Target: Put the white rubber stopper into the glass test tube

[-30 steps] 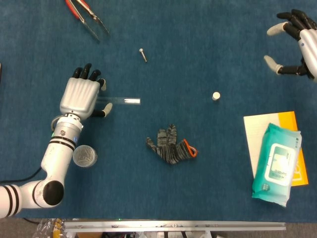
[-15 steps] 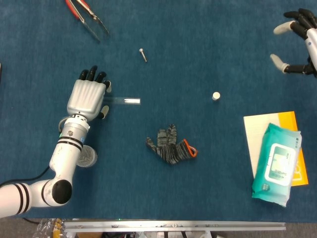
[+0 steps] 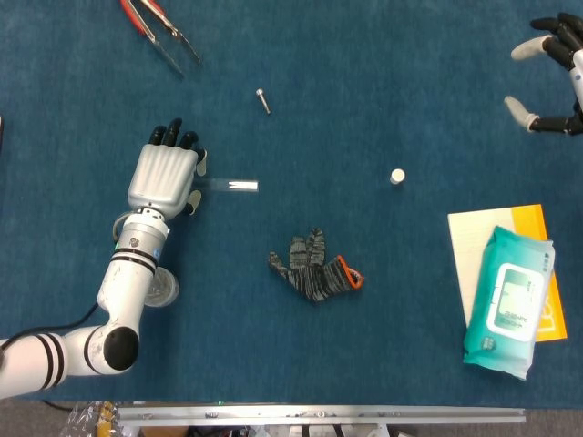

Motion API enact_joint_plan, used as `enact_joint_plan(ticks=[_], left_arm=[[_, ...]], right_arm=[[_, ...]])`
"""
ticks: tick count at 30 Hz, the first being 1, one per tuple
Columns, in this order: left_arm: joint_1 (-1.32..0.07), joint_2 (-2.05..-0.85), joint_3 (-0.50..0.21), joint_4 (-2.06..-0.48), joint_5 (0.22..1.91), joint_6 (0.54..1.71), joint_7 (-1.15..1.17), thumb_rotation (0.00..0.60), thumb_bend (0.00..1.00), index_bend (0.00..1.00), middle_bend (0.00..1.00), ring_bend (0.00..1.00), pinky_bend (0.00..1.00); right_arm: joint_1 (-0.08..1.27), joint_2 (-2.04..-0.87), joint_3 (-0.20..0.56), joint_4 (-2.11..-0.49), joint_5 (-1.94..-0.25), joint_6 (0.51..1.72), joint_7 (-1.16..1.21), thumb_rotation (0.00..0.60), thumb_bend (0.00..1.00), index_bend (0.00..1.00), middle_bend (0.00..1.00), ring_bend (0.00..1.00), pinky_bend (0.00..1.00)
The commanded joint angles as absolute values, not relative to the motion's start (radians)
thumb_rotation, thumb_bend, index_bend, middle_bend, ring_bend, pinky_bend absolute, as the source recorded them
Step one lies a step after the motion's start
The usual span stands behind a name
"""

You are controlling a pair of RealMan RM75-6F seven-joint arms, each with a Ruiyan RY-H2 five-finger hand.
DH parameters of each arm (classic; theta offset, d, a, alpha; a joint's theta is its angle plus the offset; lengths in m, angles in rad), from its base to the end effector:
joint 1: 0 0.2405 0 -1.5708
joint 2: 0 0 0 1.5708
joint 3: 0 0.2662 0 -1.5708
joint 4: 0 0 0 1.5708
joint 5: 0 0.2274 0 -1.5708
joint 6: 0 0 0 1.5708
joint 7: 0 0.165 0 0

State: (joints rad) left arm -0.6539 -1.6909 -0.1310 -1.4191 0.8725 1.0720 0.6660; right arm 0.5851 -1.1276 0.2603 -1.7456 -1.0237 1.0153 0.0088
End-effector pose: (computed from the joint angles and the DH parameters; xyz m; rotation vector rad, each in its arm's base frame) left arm -0.2031 0.3418 -0.0778 -1.7535 -0.9627 -0.6115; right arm -0.2040 -0.3734 0.1085 1.4715 -1.2284 1.0860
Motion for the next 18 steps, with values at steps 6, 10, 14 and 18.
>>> enact_joint_plan(ticks=[6,10,14,18], left_arm=[[-0.654,-1.705,-0.131,-1.404,0.869,1.072,0.660,0.600,0.29,0.46,0.21,0.00,0.08],[-0.655,-1.711,-0.133,-1.394,0.869,1.070,0.652,0.599,0.29,0.47,0.22,0.00,0.08],[-0.655,-1.713,-0.134,-1.388,0.868,1.068,0.649,0.600,0.29,0.49,0.22,0.00,0.08],[-0.657,-1.715,-0.134,-1.384,0.861,1.062,0.652,0.600,0.29,0.49,0.22,0.00,0.08]], right_arm=[[0.582,-1.128,0.262,-1.746,-1.025,1.016,0.010,0.427,0.27,0.33,0.17,0.01,0.12],[0.578,-1.124,0.263,-1.748,-1.027,1.020,0.012,0.427,0.27,0.33,0.17,0.01,0.12],[0.574,-1.121,0.265,-1.752,-1.028,1.023,0.014,0.427,0.27,0.33,0.17,0.01,0.12],[0.572,-1.119,0.266,-1.754,-1.029,1.025,0.014,0.427,0.27,0.33,0.17,0.01,0.12]])
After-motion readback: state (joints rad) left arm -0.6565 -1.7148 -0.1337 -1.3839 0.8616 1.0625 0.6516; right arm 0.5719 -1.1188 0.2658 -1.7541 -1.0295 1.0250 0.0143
